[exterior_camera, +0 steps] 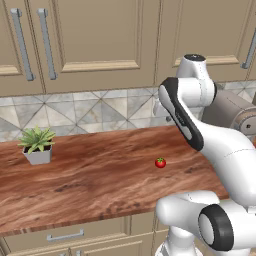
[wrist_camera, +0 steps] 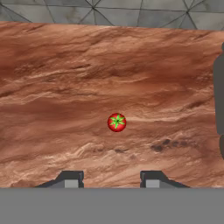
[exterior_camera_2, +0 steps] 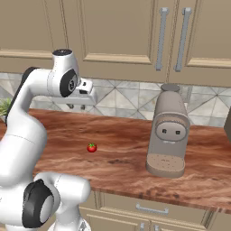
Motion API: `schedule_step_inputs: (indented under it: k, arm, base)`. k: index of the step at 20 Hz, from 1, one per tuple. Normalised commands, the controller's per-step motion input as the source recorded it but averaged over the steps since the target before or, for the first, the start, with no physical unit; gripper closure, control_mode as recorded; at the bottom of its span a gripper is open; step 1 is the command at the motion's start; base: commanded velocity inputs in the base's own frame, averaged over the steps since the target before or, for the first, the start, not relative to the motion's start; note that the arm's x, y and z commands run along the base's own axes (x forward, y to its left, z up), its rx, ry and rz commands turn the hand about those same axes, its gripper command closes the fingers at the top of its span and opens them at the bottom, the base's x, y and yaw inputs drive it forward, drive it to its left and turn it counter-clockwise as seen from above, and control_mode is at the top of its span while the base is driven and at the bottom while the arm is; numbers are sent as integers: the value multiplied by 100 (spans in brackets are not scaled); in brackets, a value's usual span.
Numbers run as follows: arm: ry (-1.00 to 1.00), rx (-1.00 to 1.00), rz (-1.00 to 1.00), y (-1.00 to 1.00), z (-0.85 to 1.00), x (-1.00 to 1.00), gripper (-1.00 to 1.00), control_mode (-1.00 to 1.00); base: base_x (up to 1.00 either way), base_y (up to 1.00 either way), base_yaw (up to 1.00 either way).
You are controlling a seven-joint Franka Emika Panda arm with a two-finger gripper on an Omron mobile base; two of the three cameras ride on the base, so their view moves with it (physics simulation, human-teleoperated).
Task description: Place the tomato in the correct fridge rack based on whether it is a fruit or vegetable. Finally, close the fridge door.
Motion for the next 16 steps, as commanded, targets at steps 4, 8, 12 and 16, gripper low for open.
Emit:
schedule_step_inputs:
  k: [4, 8, 12, 16]
  arm:
    - [0, 0, 0, 0, -9, -7, -100, -100]
    - [3, 0, 0, 0, -33, 0, -100, -100]
    - [3, 0, 0, 0, -51, 0, -100, -100]
    - [7, 0, 0, 0, -62, 3, -100, -100]
  base:
    - [0, 0, 0]
    - [0, 0, 0]
    - [0, 0, 0]
    - [0, 0, 0]
